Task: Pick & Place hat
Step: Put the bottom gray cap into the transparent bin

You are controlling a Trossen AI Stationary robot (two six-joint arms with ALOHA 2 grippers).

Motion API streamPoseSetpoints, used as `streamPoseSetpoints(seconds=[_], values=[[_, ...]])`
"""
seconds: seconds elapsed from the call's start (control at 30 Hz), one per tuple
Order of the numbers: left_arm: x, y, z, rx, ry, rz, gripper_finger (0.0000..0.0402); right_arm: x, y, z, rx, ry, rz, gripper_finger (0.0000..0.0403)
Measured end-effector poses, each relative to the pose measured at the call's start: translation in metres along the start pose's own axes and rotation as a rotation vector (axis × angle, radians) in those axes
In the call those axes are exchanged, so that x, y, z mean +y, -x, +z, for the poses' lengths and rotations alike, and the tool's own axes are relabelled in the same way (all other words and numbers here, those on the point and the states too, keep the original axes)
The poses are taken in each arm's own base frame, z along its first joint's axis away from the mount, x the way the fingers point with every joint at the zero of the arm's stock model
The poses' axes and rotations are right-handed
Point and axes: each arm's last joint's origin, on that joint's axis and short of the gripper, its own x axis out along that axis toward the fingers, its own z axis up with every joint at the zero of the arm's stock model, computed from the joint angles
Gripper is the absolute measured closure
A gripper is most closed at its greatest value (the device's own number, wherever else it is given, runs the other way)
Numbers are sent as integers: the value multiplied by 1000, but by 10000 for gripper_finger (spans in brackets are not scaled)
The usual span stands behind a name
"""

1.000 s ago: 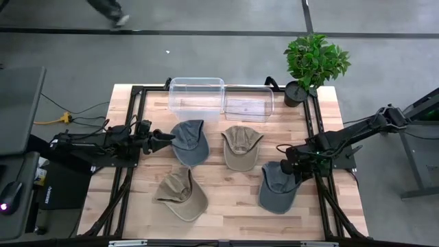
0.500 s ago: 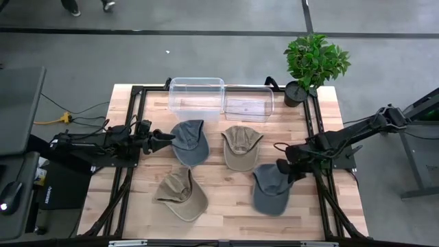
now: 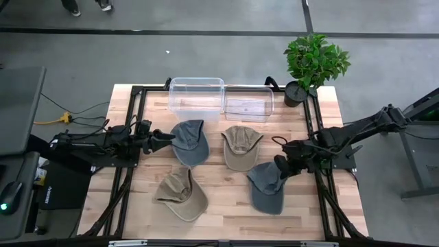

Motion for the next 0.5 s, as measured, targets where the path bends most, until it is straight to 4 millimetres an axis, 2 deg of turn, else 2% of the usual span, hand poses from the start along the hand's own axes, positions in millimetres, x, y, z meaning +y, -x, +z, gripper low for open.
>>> streamPoseSetpoints(seconds=[0.27,0.5], values=[[0,0,0,0,0,-1,62,25,20,-12,-99,128,104,400],[0,0,0,1,0,0,62,49,42,-19,-311,265,222,400]])
